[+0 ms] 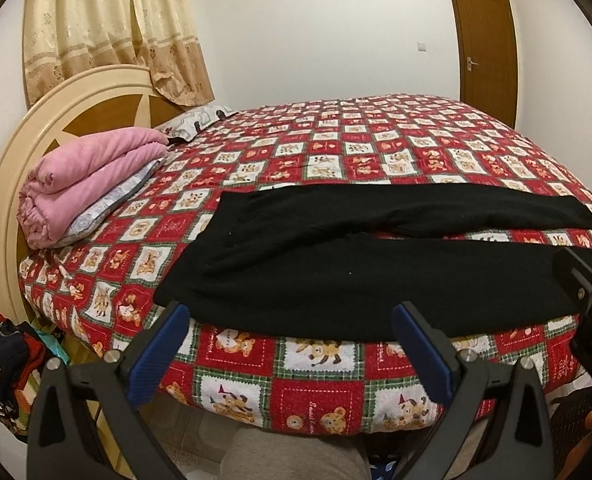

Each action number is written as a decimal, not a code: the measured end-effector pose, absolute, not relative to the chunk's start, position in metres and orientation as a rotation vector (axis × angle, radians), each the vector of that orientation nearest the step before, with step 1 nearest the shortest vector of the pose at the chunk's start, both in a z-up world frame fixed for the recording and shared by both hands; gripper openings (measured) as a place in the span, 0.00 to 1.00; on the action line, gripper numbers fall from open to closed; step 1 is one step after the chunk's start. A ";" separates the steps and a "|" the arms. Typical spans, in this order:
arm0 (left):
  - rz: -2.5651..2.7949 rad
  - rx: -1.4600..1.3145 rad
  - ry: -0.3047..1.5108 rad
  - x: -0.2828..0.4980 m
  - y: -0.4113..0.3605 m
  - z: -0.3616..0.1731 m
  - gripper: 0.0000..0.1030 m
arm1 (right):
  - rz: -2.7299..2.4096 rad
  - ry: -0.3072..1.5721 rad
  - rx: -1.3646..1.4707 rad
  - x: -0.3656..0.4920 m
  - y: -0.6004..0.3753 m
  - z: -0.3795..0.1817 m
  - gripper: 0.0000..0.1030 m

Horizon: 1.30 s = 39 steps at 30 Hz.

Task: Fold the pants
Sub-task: 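Move both grippers toward the black pants lying on the bed, then grasp the black pants edge with the left gripper while the right gripper grasps beside it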

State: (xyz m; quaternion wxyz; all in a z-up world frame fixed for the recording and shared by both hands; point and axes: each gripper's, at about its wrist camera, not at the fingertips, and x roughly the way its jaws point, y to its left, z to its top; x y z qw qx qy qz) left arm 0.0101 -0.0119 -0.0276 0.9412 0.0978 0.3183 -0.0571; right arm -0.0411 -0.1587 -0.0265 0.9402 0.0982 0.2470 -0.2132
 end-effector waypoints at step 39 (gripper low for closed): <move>-0.273 -0.060 1.038 0.327 0.083 -0.092 0.81 | -0.308 0.678 0.194 0.038 -0.191 -0.096 0.99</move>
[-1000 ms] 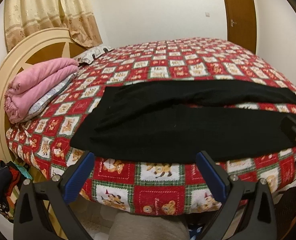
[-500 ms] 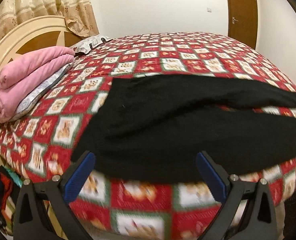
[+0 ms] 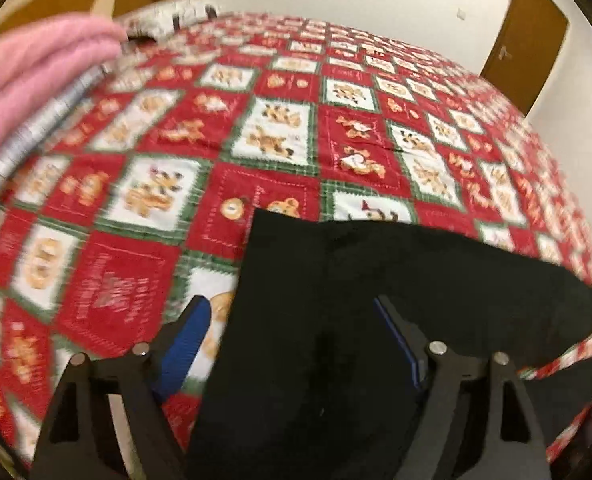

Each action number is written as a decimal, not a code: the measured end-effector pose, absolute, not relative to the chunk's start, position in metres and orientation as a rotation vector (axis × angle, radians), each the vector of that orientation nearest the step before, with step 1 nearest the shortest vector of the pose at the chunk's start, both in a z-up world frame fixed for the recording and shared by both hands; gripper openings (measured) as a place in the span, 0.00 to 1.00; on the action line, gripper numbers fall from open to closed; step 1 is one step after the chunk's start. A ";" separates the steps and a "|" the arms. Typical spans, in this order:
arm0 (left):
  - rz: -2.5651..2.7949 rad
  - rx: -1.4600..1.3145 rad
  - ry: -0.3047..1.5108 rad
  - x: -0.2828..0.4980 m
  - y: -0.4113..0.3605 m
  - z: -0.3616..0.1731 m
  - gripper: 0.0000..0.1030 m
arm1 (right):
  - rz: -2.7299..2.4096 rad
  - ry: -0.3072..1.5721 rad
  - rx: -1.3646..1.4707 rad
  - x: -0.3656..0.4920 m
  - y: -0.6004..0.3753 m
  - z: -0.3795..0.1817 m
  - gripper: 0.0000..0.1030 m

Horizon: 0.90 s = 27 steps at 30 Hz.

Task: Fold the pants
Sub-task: 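Grasp the black pants edge with the left gripper while the right gripper grasps beside it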

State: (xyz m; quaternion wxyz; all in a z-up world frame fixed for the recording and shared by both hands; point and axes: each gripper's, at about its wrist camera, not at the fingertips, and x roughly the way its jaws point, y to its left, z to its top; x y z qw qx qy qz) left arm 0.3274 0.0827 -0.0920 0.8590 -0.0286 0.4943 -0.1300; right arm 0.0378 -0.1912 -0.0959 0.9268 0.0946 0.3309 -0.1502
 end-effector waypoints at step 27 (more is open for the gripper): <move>-0.372 -0.080 0.994 0.382 0.074 -0.111 0.17 | 0.032 0.919 -0.215 0.293 -0.249 -0.080 0.59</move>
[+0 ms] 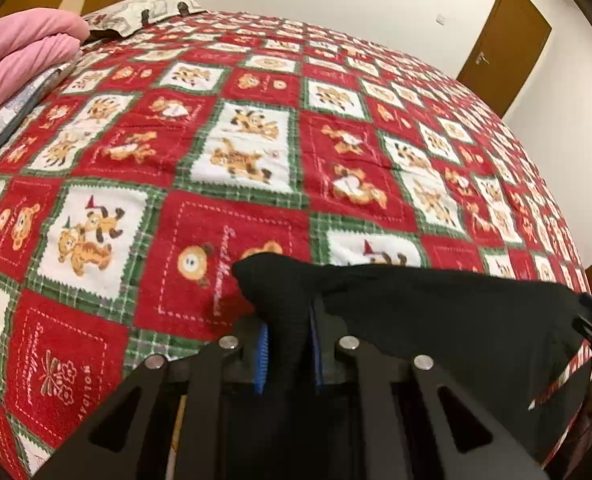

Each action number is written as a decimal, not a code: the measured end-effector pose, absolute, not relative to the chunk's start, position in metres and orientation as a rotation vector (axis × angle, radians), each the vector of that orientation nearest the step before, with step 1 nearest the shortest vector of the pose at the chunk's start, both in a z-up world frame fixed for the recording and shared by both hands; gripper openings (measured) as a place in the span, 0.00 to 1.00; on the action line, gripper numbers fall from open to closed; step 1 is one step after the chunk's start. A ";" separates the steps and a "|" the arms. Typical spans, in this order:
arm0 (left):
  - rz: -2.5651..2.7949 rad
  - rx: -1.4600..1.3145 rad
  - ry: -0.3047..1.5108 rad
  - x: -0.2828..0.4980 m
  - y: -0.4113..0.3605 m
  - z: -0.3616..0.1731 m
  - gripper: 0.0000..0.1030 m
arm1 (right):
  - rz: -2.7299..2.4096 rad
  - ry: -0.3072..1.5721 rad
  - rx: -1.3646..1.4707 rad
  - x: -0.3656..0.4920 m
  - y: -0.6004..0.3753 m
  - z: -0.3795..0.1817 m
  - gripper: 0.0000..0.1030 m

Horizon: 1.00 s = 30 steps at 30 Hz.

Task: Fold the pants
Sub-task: 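Grasp the black pants edge with the left gripper while the right gripper grasps beside it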

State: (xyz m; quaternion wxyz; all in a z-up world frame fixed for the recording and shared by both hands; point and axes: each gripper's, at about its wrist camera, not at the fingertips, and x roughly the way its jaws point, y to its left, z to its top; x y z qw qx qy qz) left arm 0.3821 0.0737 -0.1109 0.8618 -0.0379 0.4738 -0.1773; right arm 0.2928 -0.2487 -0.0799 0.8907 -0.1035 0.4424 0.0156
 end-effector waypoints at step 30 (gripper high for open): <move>-0.414 -0.076 0.685 0.314 0.093 -0.035 0.17 | 0.203 0.808 -0.235 0.231 -0.225 -0.004 0.03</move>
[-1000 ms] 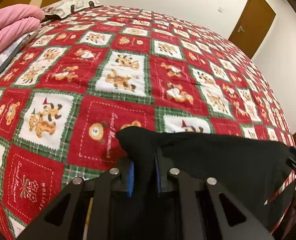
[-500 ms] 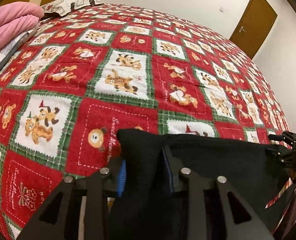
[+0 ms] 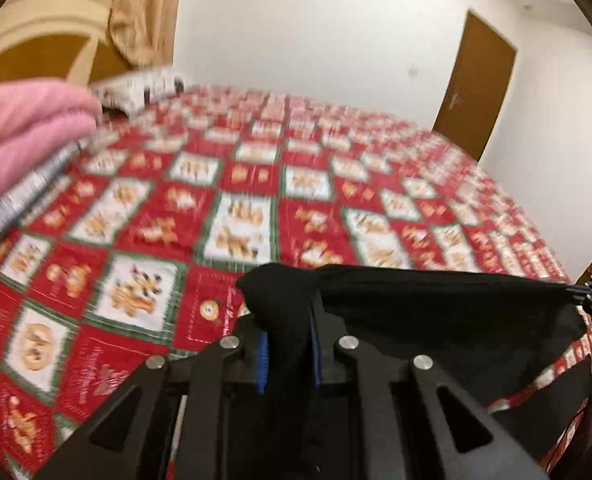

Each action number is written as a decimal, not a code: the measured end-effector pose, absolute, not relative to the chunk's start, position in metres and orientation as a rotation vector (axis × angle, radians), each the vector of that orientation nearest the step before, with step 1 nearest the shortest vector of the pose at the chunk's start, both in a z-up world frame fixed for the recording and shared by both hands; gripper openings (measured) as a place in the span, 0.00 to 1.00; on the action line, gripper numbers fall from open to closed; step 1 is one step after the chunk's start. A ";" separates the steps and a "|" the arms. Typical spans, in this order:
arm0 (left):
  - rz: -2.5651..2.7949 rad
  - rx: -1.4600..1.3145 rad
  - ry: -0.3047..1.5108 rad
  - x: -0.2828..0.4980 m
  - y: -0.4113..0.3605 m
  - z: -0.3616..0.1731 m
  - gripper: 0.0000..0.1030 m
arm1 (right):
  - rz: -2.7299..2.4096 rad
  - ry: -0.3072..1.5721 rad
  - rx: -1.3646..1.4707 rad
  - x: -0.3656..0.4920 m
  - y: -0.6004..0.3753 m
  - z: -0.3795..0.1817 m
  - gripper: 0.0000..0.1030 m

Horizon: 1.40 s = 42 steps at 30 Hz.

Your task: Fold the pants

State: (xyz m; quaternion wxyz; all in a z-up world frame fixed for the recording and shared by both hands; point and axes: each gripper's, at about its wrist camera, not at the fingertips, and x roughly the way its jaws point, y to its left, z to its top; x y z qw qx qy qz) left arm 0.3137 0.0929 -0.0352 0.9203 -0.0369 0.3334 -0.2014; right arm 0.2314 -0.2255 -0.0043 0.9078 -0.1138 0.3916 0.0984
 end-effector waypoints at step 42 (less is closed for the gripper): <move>-0.276 -0.012 0.598 0.179 0.103 -0.067 0.78 | 0.221 0.810 0.020 0.111 -0.100 -0.139 0.59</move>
